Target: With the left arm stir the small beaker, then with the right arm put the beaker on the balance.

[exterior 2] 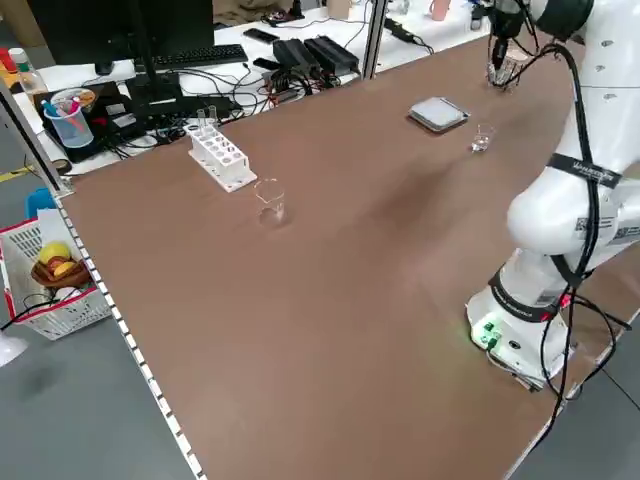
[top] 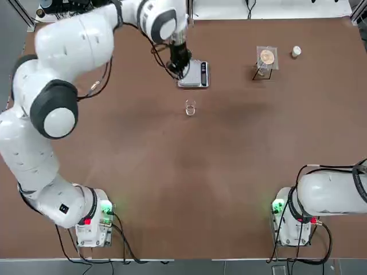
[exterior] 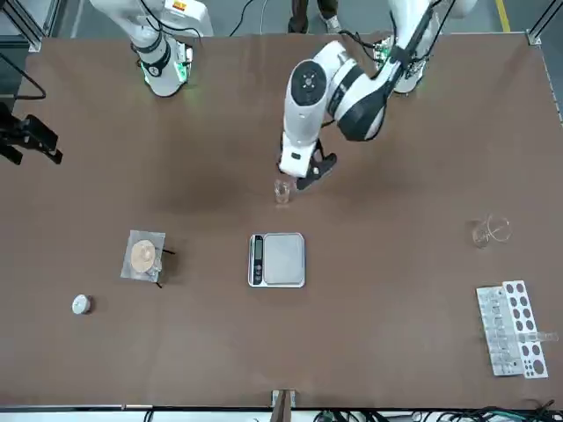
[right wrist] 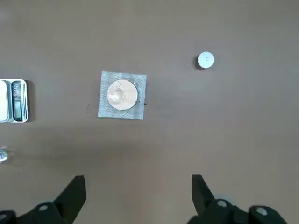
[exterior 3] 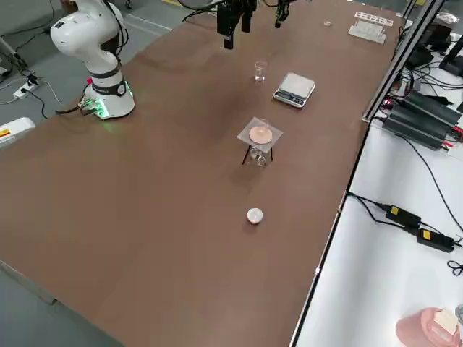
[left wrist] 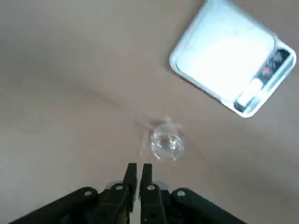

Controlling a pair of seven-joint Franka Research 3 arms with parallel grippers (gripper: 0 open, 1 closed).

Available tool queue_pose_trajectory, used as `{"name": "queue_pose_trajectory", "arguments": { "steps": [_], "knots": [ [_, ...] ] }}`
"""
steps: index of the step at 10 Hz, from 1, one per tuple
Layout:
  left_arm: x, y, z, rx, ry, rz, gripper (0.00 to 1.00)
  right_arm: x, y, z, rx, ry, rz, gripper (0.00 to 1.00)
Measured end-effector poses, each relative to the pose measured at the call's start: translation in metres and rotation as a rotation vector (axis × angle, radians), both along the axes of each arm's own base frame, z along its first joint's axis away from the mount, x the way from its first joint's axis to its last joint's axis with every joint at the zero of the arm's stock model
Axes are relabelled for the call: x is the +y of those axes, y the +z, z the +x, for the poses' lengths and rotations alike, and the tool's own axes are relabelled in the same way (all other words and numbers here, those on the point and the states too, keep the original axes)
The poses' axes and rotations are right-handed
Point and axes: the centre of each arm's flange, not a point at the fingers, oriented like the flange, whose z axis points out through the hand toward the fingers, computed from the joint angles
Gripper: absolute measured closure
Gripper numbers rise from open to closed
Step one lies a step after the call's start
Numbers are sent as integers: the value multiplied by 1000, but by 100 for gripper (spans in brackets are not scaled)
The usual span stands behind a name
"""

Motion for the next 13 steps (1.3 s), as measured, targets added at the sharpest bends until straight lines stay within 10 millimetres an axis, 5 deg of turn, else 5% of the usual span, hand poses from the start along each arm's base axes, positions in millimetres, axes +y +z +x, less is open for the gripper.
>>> {"name": "queue_pose_trajectory", "arguments": {
  "steps": [3,6,8,10,13],
  "knots": [
    [120,39,56,7,-2,-12,93,3,8,0,-17,5,-1,0],
    [303,49,92,17,-61,-26,93,7,9,0,-19,12,-1,0],
    [433,36,96,30,-109,-53,93,9,8,-1,-11,17,0,0],
    [537,25,88,12,-163,-83,93,21,6,-1,3,45,1,0],
    [633,21,69,-34,-241,-83,93,50,3,-2,9,172,29,0]
  ]
}}
